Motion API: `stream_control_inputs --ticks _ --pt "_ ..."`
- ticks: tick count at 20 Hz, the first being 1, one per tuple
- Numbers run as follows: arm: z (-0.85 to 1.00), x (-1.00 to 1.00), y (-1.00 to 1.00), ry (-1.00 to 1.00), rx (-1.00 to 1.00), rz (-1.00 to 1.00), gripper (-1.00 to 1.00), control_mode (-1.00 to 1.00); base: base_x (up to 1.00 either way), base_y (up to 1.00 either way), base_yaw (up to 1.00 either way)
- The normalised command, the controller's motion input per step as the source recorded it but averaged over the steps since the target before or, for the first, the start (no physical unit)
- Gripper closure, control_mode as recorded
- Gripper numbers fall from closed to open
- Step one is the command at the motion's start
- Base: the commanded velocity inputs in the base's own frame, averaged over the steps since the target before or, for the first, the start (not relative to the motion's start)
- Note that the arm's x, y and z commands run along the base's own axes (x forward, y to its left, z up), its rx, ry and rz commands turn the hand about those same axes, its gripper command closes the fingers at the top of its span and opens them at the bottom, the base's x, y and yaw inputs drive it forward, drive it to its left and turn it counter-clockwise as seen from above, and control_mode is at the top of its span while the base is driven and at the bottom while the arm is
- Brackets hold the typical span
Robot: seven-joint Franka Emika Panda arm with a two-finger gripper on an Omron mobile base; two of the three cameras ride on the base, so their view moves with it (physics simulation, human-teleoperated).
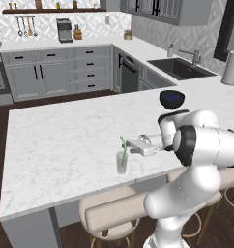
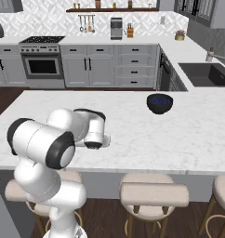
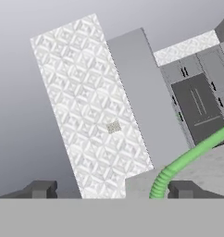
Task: Take a straw from the drawer in front and place it inside the glass cup on the dining counter.
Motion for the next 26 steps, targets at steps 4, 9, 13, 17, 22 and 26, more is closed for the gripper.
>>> stream_control_inputs --ticks 4,9,13,17,22,26 --pt "0.0 -0.2 0.0 -0.02 -0.09 0.0 -1.0 -1.0 0.0 0.0 0.0" --pt "0.01 -0.03 0.02 -0.06 -0.2 -0.02 -1.0 -1.0 0.0 0.0 0.0" --pt "0.0 0.0 0.0 -0.02 -0.25 -0.05 -1.0 -1.0 0.0 0.0 0.0" --pt "-0.01 0.0 0.0 0.0 -0.27 -0.09 -1.0 -1.0 0.0 0.0 0.0" --pt "-0.06 0.0 0.0 0.0 -0.27 -0.11 -1.0 -1.0 0.0 0.0 0.0" --pt "-0.04 0.0 0.04 0.02 -0.26 -0.13 -1.0 -1.0 0.0 0.0 0.0"
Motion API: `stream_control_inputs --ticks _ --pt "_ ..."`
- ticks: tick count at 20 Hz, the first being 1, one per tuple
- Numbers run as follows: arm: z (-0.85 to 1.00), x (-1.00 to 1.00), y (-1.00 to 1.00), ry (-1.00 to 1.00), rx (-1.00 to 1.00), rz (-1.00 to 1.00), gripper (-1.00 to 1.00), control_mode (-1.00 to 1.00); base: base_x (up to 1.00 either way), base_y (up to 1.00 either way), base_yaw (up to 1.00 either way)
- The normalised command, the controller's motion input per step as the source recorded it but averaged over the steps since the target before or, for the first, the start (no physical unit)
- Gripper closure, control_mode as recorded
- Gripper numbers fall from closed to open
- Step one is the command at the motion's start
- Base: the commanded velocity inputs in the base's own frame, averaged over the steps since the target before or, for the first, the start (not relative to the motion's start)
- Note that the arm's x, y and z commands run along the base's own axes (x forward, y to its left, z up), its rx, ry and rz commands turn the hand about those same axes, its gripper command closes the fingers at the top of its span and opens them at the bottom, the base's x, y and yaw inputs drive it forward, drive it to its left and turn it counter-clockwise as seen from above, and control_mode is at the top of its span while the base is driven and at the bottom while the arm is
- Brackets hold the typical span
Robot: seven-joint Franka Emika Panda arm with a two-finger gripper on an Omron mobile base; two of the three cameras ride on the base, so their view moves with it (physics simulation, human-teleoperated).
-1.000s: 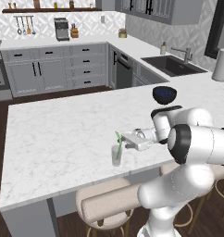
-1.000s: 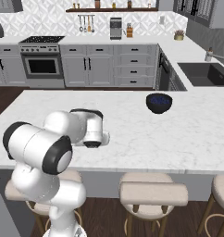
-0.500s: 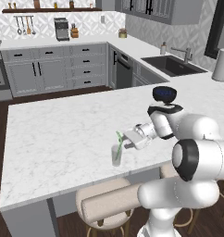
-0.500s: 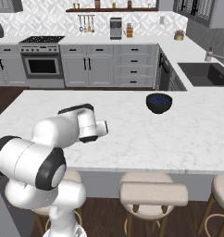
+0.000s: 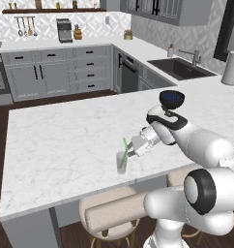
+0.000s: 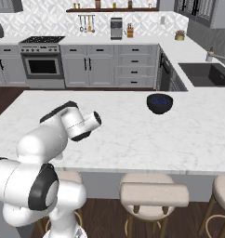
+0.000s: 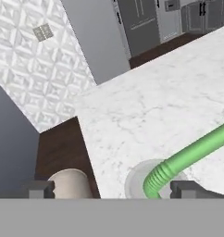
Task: Take a straw from the drawer in front and place it inside the glass cup on the dining counter.
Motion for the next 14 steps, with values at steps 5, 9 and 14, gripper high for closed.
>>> stream_control_inputs --ticks 5,9,14 --pt "0.0 0.0 0.02 0.1 -0.2 -0.12 -1.0 -1.0 0.0 0.0 0.0" --pt "0.0 0.0 0.0 0.12 -0.17 -0.13 -1.0 -1.0 0.0 0.0 0.0" --pt "0.09 -0.23 0.0 0.14 -0.11 -0.15 -1.0 -1.0 0.0 0.0 0.0"
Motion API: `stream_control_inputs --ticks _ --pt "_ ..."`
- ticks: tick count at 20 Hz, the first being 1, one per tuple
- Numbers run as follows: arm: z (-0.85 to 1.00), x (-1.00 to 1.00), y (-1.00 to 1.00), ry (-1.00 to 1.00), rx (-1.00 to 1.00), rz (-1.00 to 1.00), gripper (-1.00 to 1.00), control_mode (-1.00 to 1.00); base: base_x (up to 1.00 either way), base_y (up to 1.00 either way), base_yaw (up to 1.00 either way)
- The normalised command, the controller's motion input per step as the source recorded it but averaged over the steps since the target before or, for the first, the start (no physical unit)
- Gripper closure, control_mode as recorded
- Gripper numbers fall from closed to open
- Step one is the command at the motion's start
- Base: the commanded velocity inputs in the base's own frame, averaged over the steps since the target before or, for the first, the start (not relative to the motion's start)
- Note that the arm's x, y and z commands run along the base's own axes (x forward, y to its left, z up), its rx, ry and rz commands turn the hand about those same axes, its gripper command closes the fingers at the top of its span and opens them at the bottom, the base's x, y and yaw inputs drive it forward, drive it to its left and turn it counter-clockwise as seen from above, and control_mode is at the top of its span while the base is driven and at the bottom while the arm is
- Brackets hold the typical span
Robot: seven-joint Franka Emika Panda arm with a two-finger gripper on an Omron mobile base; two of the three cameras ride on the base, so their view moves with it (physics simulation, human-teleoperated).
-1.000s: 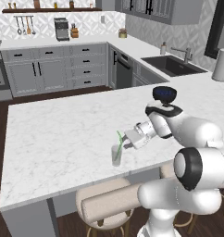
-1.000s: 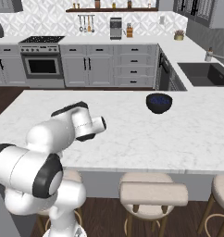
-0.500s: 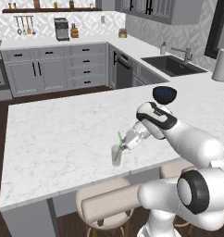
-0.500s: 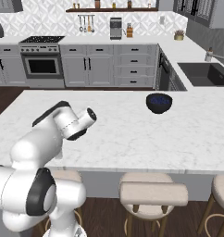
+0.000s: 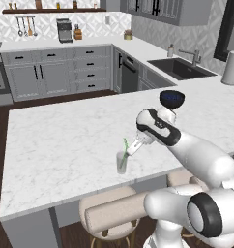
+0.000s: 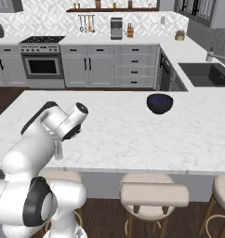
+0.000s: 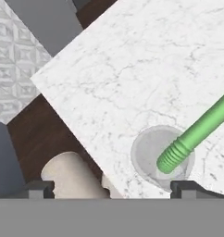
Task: Take a straw from the drawer in front and place it inside the glass cup on the dining counter.
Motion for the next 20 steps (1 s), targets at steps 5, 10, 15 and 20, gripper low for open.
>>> stream_control_inputs --ticks 5,10,15,20 --pt "0.49 -0.94 0.0 0.02 -0.03 -0.15 -1.0 -1.0 0.0 0.0 0.0" --pt "0.72 -1.0 0.0 -0.1 -0.13 -0.13 -1.0 -1.0 0.0 0.0 0.0" --pt "0.5 -0.95 0.0 -0.26 -0.39 -0.17 -1.0 -1.0 0.0 0.0 0.0" --pt "0.1 -0.42 0.0 -0.12 -0.47 -0.24 -1.0 -1.0 0.0 0.0 0.0"
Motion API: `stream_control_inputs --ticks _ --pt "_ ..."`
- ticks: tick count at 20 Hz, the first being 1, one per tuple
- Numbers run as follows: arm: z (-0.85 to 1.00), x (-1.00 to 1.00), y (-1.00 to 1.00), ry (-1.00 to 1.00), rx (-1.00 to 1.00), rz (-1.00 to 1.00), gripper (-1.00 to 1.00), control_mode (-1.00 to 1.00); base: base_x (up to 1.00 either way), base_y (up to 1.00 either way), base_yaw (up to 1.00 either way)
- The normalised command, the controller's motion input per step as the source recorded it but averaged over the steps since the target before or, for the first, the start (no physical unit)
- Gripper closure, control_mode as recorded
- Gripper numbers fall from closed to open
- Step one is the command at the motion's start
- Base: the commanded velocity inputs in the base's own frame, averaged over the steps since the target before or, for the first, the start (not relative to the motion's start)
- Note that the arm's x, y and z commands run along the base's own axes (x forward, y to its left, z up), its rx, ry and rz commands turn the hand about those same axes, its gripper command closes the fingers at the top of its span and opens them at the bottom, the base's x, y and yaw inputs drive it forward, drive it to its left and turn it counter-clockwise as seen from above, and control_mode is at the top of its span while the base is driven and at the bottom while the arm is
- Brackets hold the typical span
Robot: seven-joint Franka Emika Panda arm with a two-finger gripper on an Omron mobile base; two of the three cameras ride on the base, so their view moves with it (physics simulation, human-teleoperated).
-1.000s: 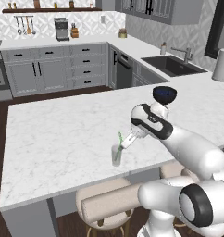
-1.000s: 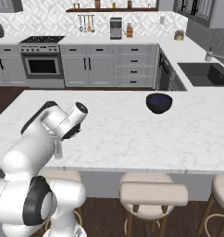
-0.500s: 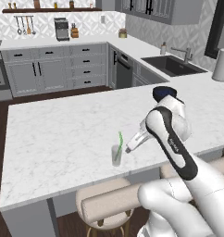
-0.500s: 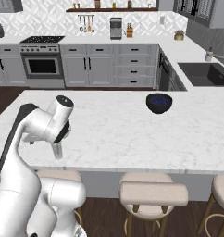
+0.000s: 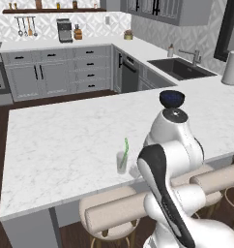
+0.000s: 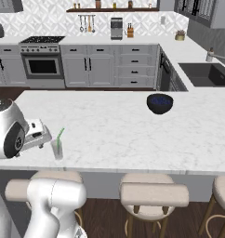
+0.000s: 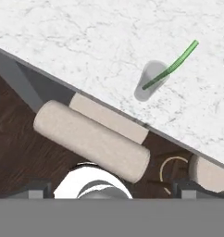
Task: Take a straw from the drawer in front and place it inside the glass cup on the dining counter.
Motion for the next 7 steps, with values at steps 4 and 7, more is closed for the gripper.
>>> stream_control_inputs --ticks 4,7 --pt "0.0 0.0 -0.04 0.04 -0.26 -0.27 -1.0 -1.0 0.0 0.0 0.0" --pt "0.0 -0.01 -0.1 0.14 -0.12 -0.25 -1.0 -1.0 0.0 0.0 0.0"
